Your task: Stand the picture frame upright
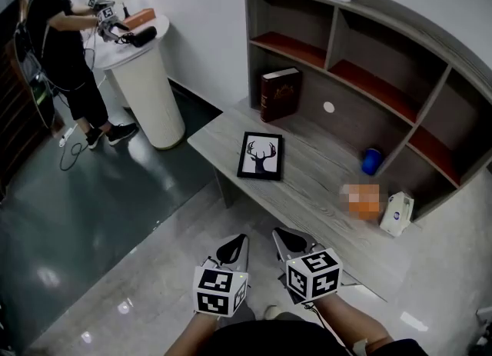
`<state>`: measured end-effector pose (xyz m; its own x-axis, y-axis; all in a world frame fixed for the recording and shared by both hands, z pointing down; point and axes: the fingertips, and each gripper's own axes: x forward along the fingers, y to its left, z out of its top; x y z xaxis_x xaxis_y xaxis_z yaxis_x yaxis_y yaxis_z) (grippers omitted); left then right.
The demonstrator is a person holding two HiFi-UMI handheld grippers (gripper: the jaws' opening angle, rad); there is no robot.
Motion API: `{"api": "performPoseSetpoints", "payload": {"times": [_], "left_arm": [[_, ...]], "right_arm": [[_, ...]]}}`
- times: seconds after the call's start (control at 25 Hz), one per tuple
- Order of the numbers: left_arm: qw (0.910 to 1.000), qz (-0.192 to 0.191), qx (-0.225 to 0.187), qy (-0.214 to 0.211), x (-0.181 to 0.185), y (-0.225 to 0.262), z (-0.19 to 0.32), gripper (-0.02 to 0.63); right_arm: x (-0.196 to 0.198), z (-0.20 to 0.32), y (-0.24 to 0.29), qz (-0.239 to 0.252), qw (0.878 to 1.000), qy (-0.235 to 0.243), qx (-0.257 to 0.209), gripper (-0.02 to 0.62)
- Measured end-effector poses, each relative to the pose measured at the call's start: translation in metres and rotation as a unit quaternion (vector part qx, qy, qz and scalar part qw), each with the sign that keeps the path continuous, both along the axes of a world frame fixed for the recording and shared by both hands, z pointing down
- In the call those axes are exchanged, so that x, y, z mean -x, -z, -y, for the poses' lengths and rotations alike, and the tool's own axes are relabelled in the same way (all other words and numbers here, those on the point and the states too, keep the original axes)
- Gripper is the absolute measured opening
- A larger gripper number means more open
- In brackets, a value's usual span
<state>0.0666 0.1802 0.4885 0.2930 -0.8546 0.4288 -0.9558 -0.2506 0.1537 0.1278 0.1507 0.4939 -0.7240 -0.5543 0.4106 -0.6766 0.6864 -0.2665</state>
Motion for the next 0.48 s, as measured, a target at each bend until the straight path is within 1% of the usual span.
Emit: {"api": "performPoseSetpoints", "payload": {"times": [0.16, 0.48], "left_arm": [[0.9997, -0.01, 0.005, -0.021, 0.018, -0.001, 0.023, -0.002], [0.9986, -0.009, 0.013, -0.051, 0.056, -0.002, 0.061, -0.002]], "right_arm": [[0.019, 0.019, 0.0, -0.005, 1.0, -0.015, 0.002, -0.002], [0.058, 0.05, -0.007, -0.013, 0.999, -0.038, 0.016, -0.002]]}}
